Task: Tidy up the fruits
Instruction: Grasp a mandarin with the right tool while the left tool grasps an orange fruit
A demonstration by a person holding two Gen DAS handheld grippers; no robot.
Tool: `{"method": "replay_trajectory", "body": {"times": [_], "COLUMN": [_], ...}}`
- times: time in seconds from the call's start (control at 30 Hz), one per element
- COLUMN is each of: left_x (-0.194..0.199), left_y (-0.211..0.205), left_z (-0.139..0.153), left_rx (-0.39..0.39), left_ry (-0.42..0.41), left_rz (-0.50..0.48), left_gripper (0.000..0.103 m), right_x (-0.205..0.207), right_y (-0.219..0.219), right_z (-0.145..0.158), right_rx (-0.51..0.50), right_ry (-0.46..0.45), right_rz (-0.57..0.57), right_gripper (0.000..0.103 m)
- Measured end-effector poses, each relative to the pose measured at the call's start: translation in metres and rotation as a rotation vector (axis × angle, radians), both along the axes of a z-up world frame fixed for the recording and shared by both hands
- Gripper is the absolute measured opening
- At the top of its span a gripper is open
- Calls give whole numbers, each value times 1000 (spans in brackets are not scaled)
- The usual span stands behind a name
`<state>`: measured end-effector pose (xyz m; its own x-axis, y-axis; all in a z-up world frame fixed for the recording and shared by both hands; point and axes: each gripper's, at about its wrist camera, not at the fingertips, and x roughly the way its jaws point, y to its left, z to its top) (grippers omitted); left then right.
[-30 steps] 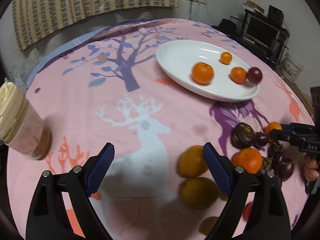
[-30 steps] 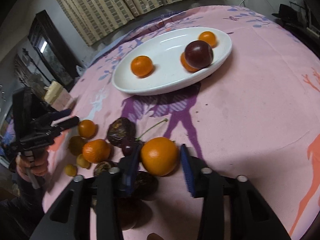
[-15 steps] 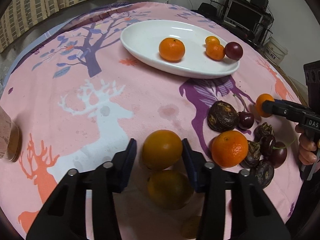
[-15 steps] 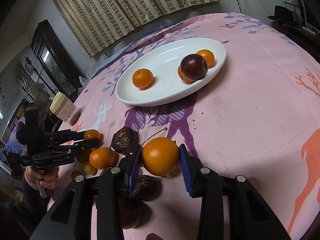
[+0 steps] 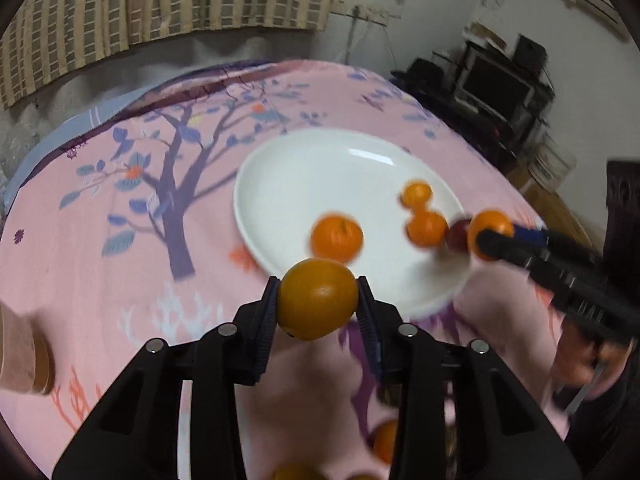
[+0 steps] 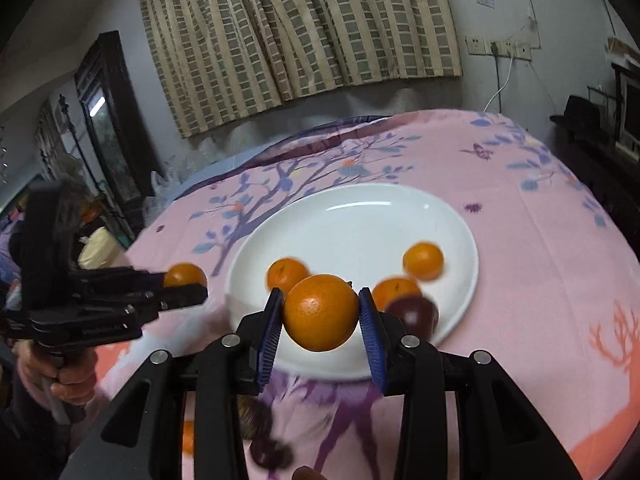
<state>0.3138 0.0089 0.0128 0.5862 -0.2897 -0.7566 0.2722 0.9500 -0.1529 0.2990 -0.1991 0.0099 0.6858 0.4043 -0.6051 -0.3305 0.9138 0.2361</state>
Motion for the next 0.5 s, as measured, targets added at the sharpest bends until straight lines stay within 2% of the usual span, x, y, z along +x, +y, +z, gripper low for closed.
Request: {"method": "replay_trajectory", "body": {"times": [0.1,0.17,0.27,0.3,0.33,0.37,0.43,0.5], "left_x": [32,46,56,57,56,52,42,29], "left_y": [-9,-13,-18,-18,-19,-18,-14,-12], "left_z": [-2,-10,-21,-24,-24,-21,-6,9], "left_rx": [40,34,46,54,63,70,81,89], "left_ry": [-17,13,49,59,60,43,-29,-68], "left_rz": [61,71,77,85,90,98,123,114], "left_gripper": [37,37,38,42,63,82,86,89], "right_x": [21,24,21,21,21,19,15,8], "right_y": [5,6,10,10,9,9,7,3], "right_z": [-13,-24,-24,-24,-25,-24,-20,-14], "right_rx": [-36,-61,-84,-72,-57,-48,-38,-13], "right_ry": [22,39,16,20,21,15,5,-1], "right_rz": [-34,-34,-30,-24,-15,-9,-10,0], "right_gripper": [38,38,39,39,42,50,53,53]}}
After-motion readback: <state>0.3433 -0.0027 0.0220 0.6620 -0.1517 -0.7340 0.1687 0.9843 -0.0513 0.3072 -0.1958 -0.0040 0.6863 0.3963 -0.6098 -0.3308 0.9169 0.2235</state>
